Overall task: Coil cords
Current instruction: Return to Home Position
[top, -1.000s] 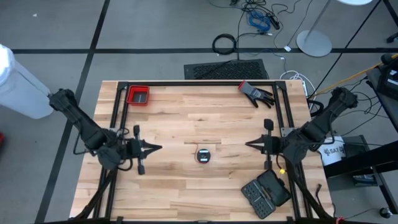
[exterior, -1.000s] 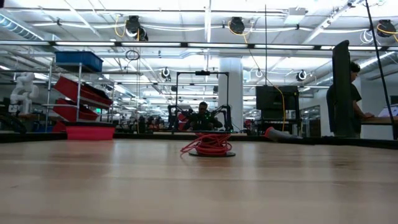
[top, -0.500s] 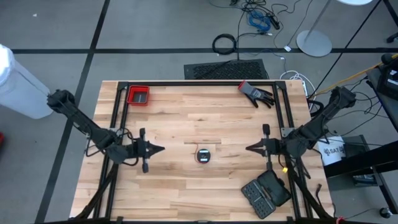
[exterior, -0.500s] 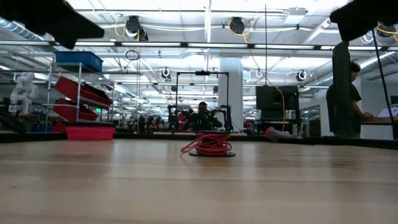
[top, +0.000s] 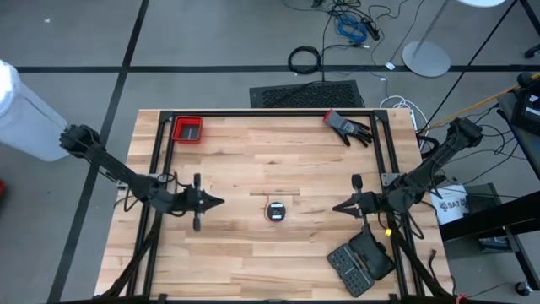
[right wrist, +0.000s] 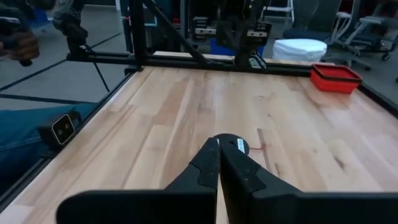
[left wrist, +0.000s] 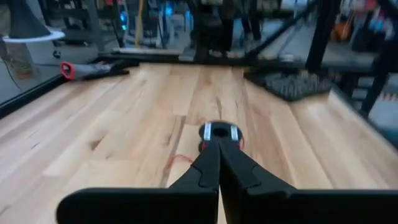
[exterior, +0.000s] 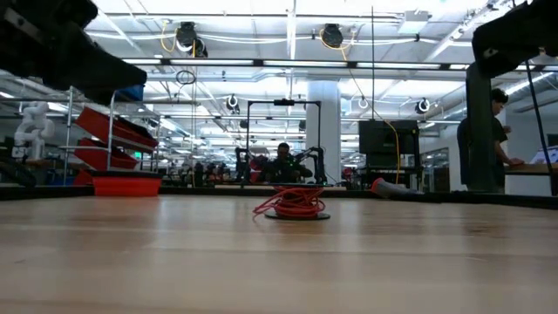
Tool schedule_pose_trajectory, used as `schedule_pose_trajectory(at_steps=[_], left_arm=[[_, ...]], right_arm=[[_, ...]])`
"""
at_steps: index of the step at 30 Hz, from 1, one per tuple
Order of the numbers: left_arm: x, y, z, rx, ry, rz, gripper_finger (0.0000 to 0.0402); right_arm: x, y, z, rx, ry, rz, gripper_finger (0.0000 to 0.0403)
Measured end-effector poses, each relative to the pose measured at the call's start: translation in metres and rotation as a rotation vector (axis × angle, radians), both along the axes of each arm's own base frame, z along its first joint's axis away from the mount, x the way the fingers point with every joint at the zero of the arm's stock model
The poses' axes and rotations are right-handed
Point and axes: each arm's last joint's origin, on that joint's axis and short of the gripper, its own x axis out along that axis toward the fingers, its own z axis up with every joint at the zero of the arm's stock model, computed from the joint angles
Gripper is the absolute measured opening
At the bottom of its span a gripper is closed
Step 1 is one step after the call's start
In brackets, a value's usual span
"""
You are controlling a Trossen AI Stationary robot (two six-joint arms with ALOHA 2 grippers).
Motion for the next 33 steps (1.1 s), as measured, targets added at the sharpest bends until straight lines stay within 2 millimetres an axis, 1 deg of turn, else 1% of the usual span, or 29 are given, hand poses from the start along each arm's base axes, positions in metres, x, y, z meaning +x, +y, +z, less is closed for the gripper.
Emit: schedule_pose_trajectory(at_steps=[5, 9, 14, 17, 23, 27, 30, 33], left_arm=[[-0.012, 0.010, -0.018, -0.073, -0.075, -0.003, 0.0002], [-0.012, 0.009, -0.021, -0.069, -0.052, -0.042, 0.0002], [-0.012, 0.009, -0.021, -0.030, -0.057, -0.052, 0.0002], [-0.013, 0.009, -0.017, -0.030, -0.087, -0.054, 0.0002], [-0.018, 0.012, -0.005, -0.022, -0.165, -0.059, 0.0002], [-0.023, 0.015, -0.004, 0.004, -0.146, -0.058, 0.0002], [-0.027, 0.018, -0.005, 0.015, -0.129, -0.051, 0.0002], [-0.031, 0.021, -0.001, 0.022, -0.154, -0.029, 0.0002]], right_arm=[[-0.001, 0.000, -0.006, 0.027, -0.009, 0.015, 0.0000], [-0.002, -0.001, -0.014, 0.043, -0.028, 0.018, 0.0000], [-0.004, -0.003, -0.024, 0.060, -0.023, 0.019, 0.0000], [-0.005, -0.003, -0.026, 0.046, -0.028, 0.040, 0.0000], [-0.007, -0.004, -0.020, 0.028, -0.070, 0.063, 0.0000], [-0.012, -0.007, -0.018, 0.026, -0.090, 0.088, 0.0000], [-0.017, -0.012, -0.026, 0.032, -0.107, 0.088, 0.0000], [-0.023, -0.017, -0.041, 0.044, -0.115, 0.086, 0.0000]])
